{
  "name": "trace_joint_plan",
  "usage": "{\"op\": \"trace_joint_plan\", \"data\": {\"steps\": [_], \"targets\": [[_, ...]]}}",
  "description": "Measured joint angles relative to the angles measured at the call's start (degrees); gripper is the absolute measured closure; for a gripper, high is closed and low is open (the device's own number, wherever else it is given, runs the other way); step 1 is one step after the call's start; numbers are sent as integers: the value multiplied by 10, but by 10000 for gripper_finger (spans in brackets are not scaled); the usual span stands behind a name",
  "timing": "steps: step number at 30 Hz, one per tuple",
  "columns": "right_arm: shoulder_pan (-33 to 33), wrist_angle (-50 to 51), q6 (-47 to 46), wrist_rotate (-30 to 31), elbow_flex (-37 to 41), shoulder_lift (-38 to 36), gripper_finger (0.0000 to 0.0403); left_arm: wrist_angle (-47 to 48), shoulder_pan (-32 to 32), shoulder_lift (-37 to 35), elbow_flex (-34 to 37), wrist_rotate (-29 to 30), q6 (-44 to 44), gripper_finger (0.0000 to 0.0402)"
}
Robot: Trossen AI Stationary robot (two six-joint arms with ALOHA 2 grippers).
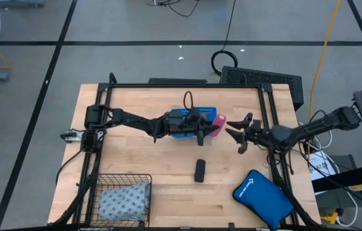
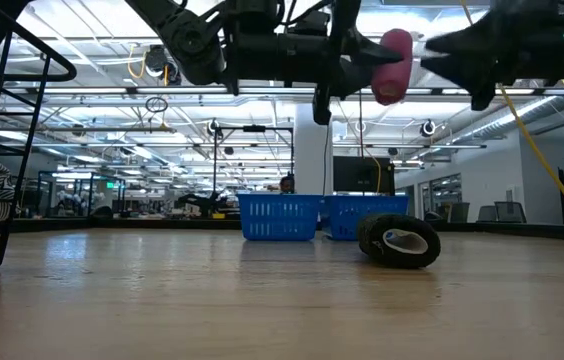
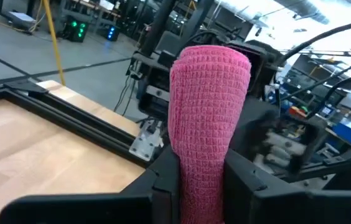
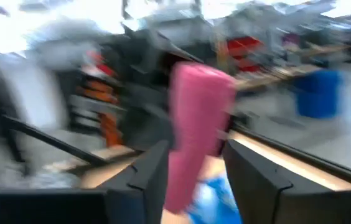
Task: Pick & place medical supplies in basket/bin
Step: Put the pink bandage into the right blue bin
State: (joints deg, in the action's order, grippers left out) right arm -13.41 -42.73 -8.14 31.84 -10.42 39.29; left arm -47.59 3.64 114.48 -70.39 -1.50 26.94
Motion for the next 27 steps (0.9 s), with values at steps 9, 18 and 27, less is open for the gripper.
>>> {"op": "trace_joint_plan", "data": {"steps": [9,18,27], "targets": [[34,-143,-28,-81,32,75,157,-14,-5,0,0,0,-9,325],[56,-209,-56,-139,-6,197,145,-31,-8,0,0,-4,-14,323],[56,-270,-45,-139,-23,264,225,-28,-14,0,0,-15,-13,322]]}}
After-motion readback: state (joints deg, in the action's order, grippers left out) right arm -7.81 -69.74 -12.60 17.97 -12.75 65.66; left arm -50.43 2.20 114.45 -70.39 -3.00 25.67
